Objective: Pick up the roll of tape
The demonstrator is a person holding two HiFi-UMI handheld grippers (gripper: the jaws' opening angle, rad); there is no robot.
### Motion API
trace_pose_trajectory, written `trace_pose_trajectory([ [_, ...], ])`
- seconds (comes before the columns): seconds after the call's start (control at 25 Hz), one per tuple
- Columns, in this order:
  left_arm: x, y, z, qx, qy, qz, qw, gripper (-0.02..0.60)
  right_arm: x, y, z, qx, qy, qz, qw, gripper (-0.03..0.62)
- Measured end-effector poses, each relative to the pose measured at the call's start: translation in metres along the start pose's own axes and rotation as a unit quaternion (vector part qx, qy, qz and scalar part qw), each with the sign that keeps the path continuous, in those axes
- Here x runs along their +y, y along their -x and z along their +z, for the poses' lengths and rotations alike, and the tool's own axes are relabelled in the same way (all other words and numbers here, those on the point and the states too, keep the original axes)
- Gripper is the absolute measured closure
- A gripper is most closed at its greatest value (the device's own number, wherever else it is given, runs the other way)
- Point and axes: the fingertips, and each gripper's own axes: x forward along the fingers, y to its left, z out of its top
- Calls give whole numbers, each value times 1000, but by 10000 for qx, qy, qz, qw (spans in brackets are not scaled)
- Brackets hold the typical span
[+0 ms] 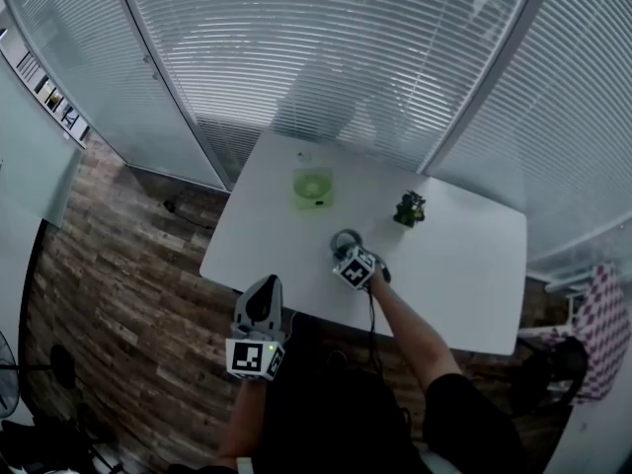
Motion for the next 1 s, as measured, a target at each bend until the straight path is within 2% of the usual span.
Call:
trace_pose_trajectory([
  [0.2, -8, -4, 2, -48, -106, -102, 9999, 575, -8, 23, 13, -609, -313, -205, 9974, 553],
  [0.36, -14, -7, 8, -110, 3, -97, 9999, 575, -21, 42, 15, -1096, -788, -459, 9898, 553],
  [0.48, -15, -8, 8, -96, -115, -132, 9998, 575, -22, 68, 32, -1717, -937, -508, 9794, 552],
  [0.68, -20, -12, 8, -123, -78, -130, 9998, 575, -24, 113, 55, -2587, -1194, -733, 9558, 553],
  [0.92, -25, -13, 7, -93, 9, -106, 9999, 575, -23, 158, 69, -3189, -1272, -988, 9340, 553],
  [1.0, -25, -14, 6, -110, -7, -108, 9999, 575, -24, 173, 75, -3478, -1369, -1003, 9221, 552],
])
